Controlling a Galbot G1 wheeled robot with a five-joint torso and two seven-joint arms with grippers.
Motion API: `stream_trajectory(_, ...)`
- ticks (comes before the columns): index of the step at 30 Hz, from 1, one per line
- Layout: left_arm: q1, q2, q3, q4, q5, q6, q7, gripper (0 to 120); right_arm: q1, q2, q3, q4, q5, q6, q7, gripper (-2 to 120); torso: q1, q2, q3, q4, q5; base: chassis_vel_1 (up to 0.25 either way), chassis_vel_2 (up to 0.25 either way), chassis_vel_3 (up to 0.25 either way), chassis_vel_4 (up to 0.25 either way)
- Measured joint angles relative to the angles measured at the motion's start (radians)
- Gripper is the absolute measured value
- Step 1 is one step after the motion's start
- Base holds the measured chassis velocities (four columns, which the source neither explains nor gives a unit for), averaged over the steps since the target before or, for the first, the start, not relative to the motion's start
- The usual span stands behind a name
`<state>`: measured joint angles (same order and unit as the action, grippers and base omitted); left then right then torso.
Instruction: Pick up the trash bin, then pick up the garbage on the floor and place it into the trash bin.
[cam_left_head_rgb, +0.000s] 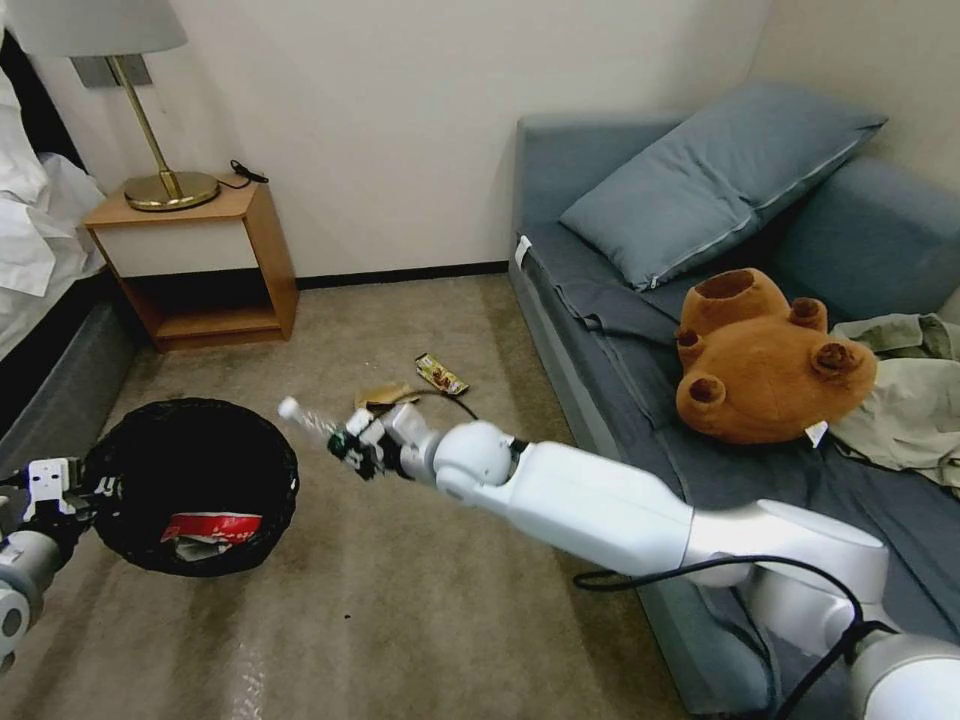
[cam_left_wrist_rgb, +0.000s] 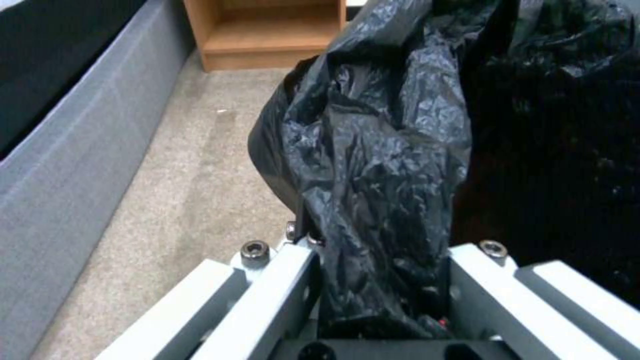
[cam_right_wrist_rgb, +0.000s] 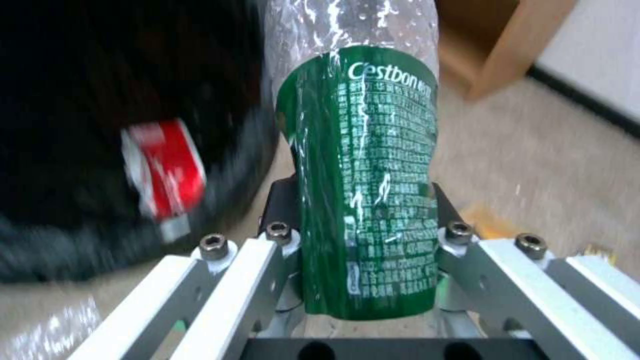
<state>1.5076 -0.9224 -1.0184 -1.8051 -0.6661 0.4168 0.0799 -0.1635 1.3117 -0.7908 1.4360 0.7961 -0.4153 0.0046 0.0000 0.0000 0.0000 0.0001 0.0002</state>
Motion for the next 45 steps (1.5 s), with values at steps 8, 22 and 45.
stream_trajectory(8,-0.02,-0.034,0.031,-0.008,0.016,-0.002,-0.001,4,0.118,0.004,-0.021,0.117,0.117,-0.004,0.024,22,0.0,0.0,0.0,-0.0002,-0.0003,0.0,0.0,0.0,0.0)
stream_trajectory(22,-0.009,-0.071,0.038,-0.047,0.026,-0.003,-0.004,4,0.095,0.175,-0.179,-0.04,0.066,0.074,0.046,22,0.0,0.0,0.0,0.0001,-0.0003,0.0,0.0,0.0,0.0)
stream_trajectory(45,-0.007,-0.074,0.037,-0.038,0.024,-0.012,0.001,4,0.069,0.239,-0.212,-0.079,0.04,0.106,0.119,76,0.0,0.0,0.0,-0.0001,-0.0001,0.0,0.0,0.0,0.0)
